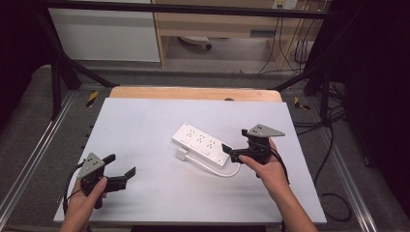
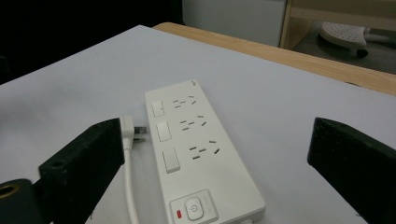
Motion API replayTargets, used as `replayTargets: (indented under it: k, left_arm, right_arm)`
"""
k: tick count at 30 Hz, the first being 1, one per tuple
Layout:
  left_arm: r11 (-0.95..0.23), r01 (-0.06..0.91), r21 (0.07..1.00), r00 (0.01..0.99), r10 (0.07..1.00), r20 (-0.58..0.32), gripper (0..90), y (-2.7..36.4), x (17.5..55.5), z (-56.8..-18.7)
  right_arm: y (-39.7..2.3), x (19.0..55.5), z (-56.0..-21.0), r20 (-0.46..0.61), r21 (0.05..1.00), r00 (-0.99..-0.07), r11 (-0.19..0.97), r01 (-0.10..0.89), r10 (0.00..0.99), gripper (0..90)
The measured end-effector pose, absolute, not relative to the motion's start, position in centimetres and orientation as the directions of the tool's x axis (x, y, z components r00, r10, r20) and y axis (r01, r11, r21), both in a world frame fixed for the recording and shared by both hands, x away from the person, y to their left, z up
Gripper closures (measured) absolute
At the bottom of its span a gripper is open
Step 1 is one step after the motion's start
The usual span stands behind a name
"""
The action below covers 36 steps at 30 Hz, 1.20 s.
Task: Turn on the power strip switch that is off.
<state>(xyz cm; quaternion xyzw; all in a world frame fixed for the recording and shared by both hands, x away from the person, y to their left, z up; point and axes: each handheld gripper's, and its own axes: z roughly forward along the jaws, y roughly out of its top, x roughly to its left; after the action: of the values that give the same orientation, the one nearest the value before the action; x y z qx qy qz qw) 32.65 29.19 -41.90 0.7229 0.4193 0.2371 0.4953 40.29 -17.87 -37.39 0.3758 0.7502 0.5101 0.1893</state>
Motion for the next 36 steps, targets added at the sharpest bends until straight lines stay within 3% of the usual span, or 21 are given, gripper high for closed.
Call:
replayTargets:
  k: [8, 29, 36]
  left_arm:
    - [-0.157, 0.374, 0.914, 0.535, 0.841, -0.074, 6.3, 29.2, 32.6, -41.9]
    - [-0.167, 0.373, 0.913, 0.542, 0.838, -0.068, 6.3, 29.1, 32.6, -41.9]
    - [-0.167, 0.373, 0.913, 0.542, 0.838, -0.068, 6.3, 29.1, 32.6, -41.9]
  right_arm:
    - [-17.2, 40.7, -37.2, 0.084, 0.911, -0.648, 0.205, 0.358, 0.757, 13.6]
    - [-15.5, 42.7, -38.9, 0.091, 0.876, -0.648, 0.248, 0.413, 0.756, 12.5]
    - [-15.1, 43.2, -39.7, 0.082, 0.866, -0.648, 0.268, 0.422, 0.757, 15.8]
